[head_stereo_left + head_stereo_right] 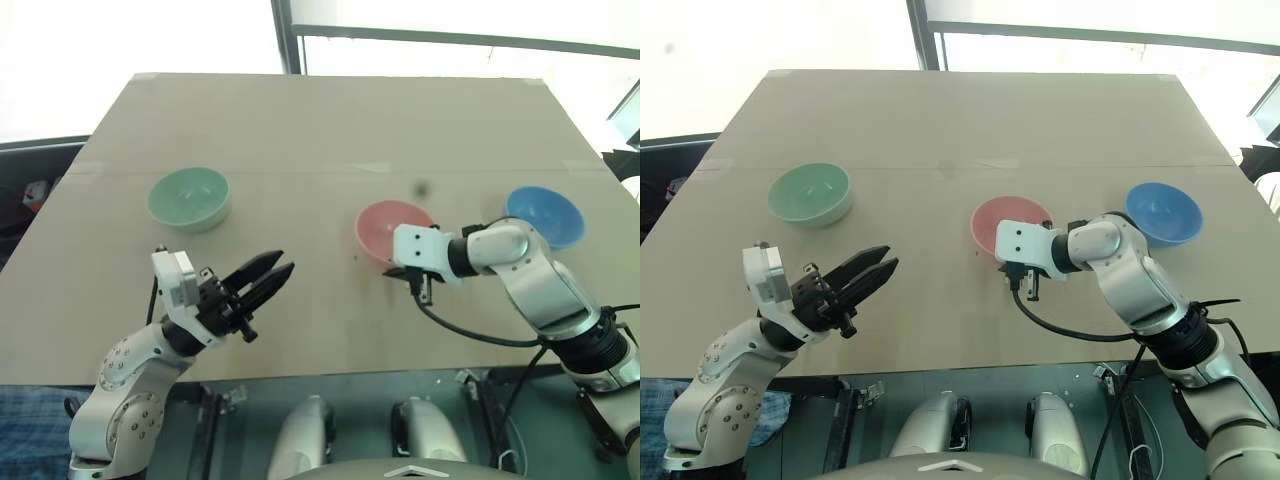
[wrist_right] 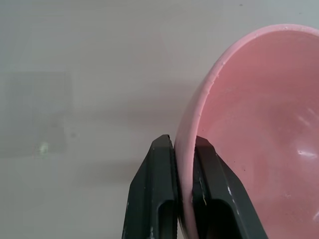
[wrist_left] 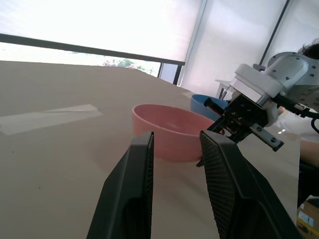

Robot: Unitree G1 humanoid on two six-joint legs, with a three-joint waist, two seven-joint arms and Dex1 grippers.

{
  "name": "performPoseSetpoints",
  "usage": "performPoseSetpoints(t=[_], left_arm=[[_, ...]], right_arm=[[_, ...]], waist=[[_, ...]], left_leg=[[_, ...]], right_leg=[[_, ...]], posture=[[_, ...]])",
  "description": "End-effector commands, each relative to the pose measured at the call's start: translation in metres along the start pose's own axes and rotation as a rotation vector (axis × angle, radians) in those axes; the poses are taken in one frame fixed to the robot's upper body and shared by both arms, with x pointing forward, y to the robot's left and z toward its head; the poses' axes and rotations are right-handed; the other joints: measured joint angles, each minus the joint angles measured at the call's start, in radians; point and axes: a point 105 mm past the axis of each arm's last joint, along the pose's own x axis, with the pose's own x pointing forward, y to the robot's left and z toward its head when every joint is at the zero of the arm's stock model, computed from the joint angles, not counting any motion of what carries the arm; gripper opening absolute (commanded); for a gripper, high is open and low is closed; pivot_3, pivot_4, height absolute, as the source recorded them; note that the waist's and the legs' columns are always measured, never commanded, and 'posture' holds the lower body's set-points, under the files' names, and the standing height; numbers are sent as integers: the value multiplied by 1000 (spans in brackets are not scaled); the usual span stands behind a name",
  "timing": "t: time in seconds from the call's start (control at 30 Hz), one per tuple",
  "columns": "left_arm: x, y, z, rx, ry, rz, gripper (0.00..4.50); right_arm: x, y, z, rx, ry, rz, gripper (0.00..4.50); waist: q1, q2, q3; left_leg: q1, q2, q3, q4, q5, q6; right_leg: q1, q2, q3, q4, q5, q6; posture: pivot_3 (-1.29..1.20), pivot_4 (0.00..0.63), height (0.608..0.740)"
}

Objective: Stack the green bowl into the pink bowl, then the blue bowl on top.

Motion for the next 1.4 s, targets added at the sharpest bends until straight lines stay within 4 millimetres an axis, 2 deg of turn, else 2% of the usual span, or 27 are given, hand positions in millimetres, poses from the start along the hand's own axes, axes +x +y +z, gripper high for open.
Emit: performPoseSetpoints(t=[0.03, 0.17, 0.2, 0.27, 0.33, 0.47, 0.5, 0.6, 0.7, 0.77, 0.87, 0.97, 1.07, 1.27, 1.4], left_arm=[[3, 3, 5, 18, -4, -27, 1563], [1, 6, 6, 29, 7, -33, 1563], [1, 6, 6, 29, 9, -36, 1563], [3, 6, 6, 27, 8, -43, 1563], [4, 6, 6, 26, 6, -48, 1563], [5, 6, 4, 20, 6, -52, 1563], [6, 6, 3, 22, 7, -48, 1563], [12, 20, 2, 77, 27, 34, 1563], [18, 32, 5, 158, 41, 104, 1563], [22, 50, 2, 201, 92, 217, 1563], [24, 74, -9, 262, 231, 340, 1563], [27, 93, 4, 343, 247, 416, 1563], [27, 110, 11, 546, 385, 466, 1563], [42, 117, 22, 659, 461, 448, 1563], [39, 124, 27, 687, 507, 491, 1563]], right_arm=[[0, -2, 10, -36, -12, -37, 1389], [-3, -7, 16, -23, -26, -56, 2873], [-4, -8, 16, -25, -27, -58, 3069], [-6, -11, 18, -13, -32, -77, 3924], [-9, -13, 19, -7, -32, -81, 4443], [-18, -12, 22, 14, -47, -86, 4443], [-22, -13, 26, 67, -91, -103, 4443], [-38, -14, 34, 224, -234, -110, 4443], [-53, -11, 32, 264, -297, -92, 4443], [-70, -12, 40, 285, -420, -105, 4443], [-97, -15, 39, 344, -530, -144, 4443], [-118, -12, 32, 363, -564, -152, 4443], [-132, -10, 36, 366, -601, -154, 4443], [-142, -15, 42, 373, -637, -192, 4443], [-138, -13, 36, 382, -602, -193, 4443]], waist=[[0, 0, 0], [1, 0, 0], [1, 0, 0], [2, 0, 0], [2, 0, 0], [2, 0, 0], [2, 0, 0], [5, -1, 0], [13, -1, 0], [20, -1, 0], [26, -1, 0], [27, -1, 0], [25, -2, 0], [26, -1, 1], [26, -2, 1]], left_leg=[[0, 0, 0, 0, 0, 0], [-1, 0, 0, 0, 0, 0], [-1, 0, 0, 0, 0, 0], [-1, 0, 0, 0, 0, 0], [-1, 0, 0, 0, 0, 0], [-1, 0, 0, 0, 0, 0], [-1, 0, 0, 0, 0, 0], [-1, 0, -1, 0, 0, 0], [-1, -1, -1, 0, 0, 0], [-1, -1, -1, 0, 0, 1], [0, -1, -1, 0, 0, 1], [-1, -1, -1, 0, 0, 1], [-1, -1, -1, 0, -1, 1], [0, -1, 0, 0, -1, 1], [-1, -1, 0, 0, -1, 1]], right_leg=[[0, 0, 0, 0, 0, 0], [0, 0, 0, -1, 0, 0], [0, 0, 0, -1, 0, 0], [0, 0, 0, -1, 0, 0], [0, 0, 0, -1, 0, 0], [0, 0, 0, -1, 0, 0], [0, 0, 0, -1, 0, 0], [0, 0, 0, -1, 0, 0], [1, 0, -1, -1, 0, 0], [1, -1, -1, -2, 0, 0], [1, 0, -1, -1, 0, 0], [2, 0, -1, 0, 0, 0], [2, 0, -1, 0, 0, 0], [1, 0, 0, 1, 0, 1], [1, 0, 0, 1, 0, 1]], posture=[[0, 150, 740], [0, 150, 740], [0, 150, 740], [0, 150, 740], [0, 150, 740], [0, 150, 740], [0, 150, 740], [0, 150, 740], [0, 150, 740], [0, 150, 740], [0, 150, 740], [0, 150, 740], [0, 150, 740], [0, 150, 740], [0, 150, 740]])
